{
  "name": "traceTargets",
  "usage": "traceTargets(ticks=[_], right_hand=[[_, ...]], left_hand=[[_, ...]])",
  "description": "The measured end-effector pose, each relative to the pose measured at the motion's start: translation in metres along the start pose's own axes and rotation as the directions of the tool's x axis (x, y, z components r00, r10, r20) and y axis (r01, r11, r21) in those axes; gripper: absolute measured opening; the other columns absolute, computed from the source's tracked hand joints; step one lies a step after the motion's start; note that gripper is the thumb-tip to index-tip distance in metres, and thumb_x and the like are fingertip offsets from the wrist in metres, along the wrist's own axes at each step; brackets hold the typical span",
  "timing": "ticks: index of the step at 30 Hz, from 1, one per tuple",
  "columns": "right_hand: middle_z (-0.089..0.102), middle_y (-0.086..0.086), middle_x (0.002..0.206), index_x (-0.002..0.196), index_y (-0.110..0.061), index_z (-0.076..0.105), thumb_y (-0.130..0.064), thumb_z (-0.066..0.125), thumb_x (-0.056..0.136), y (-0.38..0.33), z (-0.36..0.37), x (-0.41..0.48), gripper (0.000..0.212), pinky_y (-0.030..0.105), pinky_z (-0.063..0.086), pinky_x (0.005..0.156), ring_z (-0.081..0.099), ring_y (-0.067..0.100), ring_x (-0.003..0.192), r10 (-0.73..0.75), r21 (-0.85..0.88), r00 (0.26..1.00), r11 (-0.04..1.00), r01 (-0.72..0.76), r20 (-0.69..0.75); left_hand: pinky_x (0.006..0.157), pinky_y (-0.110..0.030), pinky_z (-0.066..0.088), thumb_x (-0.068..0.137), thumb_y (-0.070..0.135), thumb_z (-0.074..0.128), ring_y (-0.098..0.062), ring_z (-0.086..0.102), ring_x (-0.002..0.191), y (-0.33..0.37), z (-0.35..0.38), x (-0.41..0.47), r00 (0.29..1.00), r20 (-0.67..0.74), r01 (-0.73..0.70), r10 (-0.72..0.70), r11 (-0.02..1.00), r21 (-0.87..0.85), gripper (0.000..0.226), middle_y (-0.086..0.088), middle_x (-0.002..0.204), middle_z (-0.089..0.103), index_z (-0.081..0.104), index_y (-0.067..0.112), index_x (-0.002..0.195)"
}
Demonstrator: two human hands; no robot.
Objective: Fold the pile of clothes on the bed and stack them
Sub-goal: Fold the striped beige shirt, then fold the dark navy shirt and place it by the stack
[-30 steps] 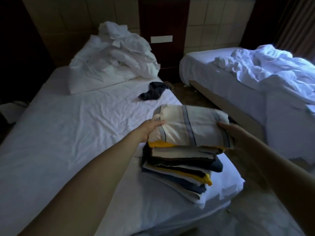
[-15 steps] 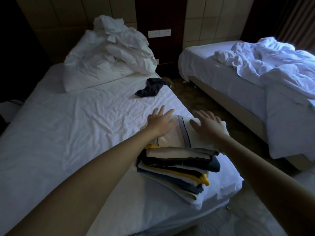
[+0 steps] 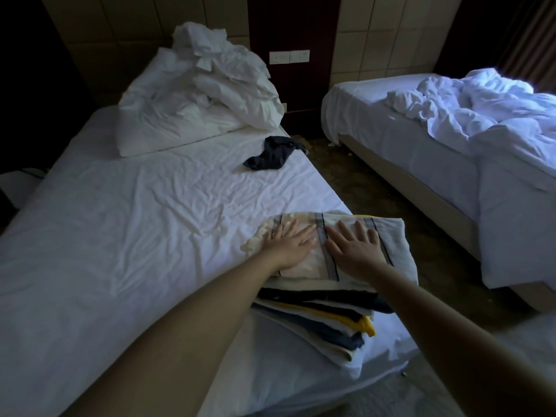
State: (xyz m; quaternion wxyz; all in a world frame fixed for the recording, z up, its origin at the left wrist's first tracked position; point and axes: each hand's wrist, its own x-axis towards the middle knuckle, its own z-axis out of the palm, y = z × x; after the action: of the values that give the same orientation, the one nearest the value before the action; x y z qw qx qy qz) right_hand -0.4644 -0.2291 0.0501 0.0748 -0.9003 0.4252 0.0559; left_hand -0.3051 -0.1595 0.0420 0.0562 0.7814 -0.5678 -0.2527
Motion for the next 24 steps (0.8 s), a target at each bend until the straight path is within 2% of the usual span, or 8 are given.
traceTargets(ticks=[4, 8, 10, 15, 19, 21, 24], right_hand=[[0.016, -0.004, 0.157, 0.147, -0.027, 0.021, -0.038, 0.022, 0.101, -0.015, -0.023, 0.004, 0.047, 0.042, 0.005, 0.116, 0.006, 0.022, 0.146, -0.05, 0.033, 0.99, 0.998, 0.054, -0.131], [0.021, -0.002, 0.156, 0.148, -0.025, 0.024, -0.037, 0.026, 0.101, -0.042, -0.042, 0.017, 0.048, 0.039, 0.007, 0.117, 0.013, 0.017, 0.145, -0.102, 0.169, 0.978, 0.976, 0.134, -0.183], [0.028, 0.0, 0.154, 0.146, -0.023, 0.028, -0.036, 0.03, 0.101, -0.053, -0.051, 0.028, 0.047, 0.039, 0.012, 0.116, 0.02, 0.017, 0.143, -0.1, 0.235, 0.966, 0.959, 0.158, -0.239], [0.038, 0.001, 0.149, 0.144, -0.018, 0.034, -0.032, 0.035, 0.1, -0.076, -0.068, 0.084, 0.046, 0.036, 0.022, 0.112, 0.033, 0.018, 0.138, -0.125, 0.244, 0.954, 0.95, 0.195, -0.273], [0.041, 0.003, 0.147, 0.144, -0.016, 0.035, -0.031, 0.035, 0.1, -0.095, -0.072, 0.155, 0.046, 0.034, 0.027, 0.108, 0.038, 0.02, 0.135, -0.106, 0.277, 0.965, 0.945, 0.173, -0.239], [0.042, 0.005, 0.146, 0.144, -0.015, 0.035, -0.03, 0.036, 0.1, -0.104, -0.068, 0.195, 0.046, 0.034, 0.03, 0.108, 0.041, 0.022, 0.133, -0.082, 0.322, 0.975, 0.935, 0.147, -0.209], [0.044, 0.009, 0.144, 0.143, -0.016, 0.035, -0.03, 0.036, 0.1, -0.117, -0.058, 0.258, 0.046, 0.034, 0.034, 0.104, 0.046, 0.027, 0.128, 0.003, 0.451, 0.988, 0.89, 0.068, -0.155]], left_hand=[[0.119, -0.042, -0.002, 0.1, 0.053, 0.016, -0.018, -0.007, 0.147, -0.006, -0.018, 0.0, 0.998, -0.051, -0.04, 0.033, 0.99, -0.134, 0.052, 0.008, 0.16, -0.005, 0.012, 0.038, 0.15], [0.117, -0.042, 0.022, 0.101, 0.043, 0.028, -0.022, 0.018, 0.145, -0.021, -0.045, -0.011, 0.981, -0.19, -0.063, -0.024, 0.898, -0.435, 0.052, 0.001, 0.158, 0.018, 0.024, 0.025, 0.149], [0.115, -0.037, 0.026, 0.102, 0.037, 0.032, -0.021, 0.026, 0.142, -0.035, -0.06, -0.012, 0.97, -0.234, -0.059, -0.071, 0.861, -0.506, 0.05, 0.0, 0.156, 0.023, 0.027, 0.021, 0.149], [0.107, -0.033, 0.032, 0.101, 0.034, 0.036, -0.024, 0.033, 0.138, -0.087, -0.097, 0.02, 0.95, -0.251, 0.025, -0.187, 0.844, -0.536, 0.049, -0.004, 0.154, 0.028, 0.03, 0.02, 0.147], [0.1, -0.032, 0.036, 0.1, 0.033, 0.038, -0.026, 0.038, 0.133, -0.129, -0.124, 0.07, 0.952, -0.187, 0.108, -0.244, 0.835, -0.539, 0.05, -0.007, 0.153, 0.029, 0.028, 0.02, 0.147], [0.092, -0.028, 0.038, 0.099, 0.031, 0.038, -0.024, 0.044, 0.126, -0.147, -0.139, 0.099, 0.95, -0.181, 0.114, -0.256, 0.821, -0.56, 0.049, -0.007, 0.15, 0.033, 0.029, 0.021, 0.147], [0.084, -0.027, 0.039, 0.098, 0.028, 0.04, -0.019, 0.049, 0.105, -0.171, -0.158, 0.142, 0.951, -0.174, 0.11, -0.255, 0.807, -0.58, 0.049, -0.007, 0.146, 0.038, 0.031, 0.021, 0.145]])
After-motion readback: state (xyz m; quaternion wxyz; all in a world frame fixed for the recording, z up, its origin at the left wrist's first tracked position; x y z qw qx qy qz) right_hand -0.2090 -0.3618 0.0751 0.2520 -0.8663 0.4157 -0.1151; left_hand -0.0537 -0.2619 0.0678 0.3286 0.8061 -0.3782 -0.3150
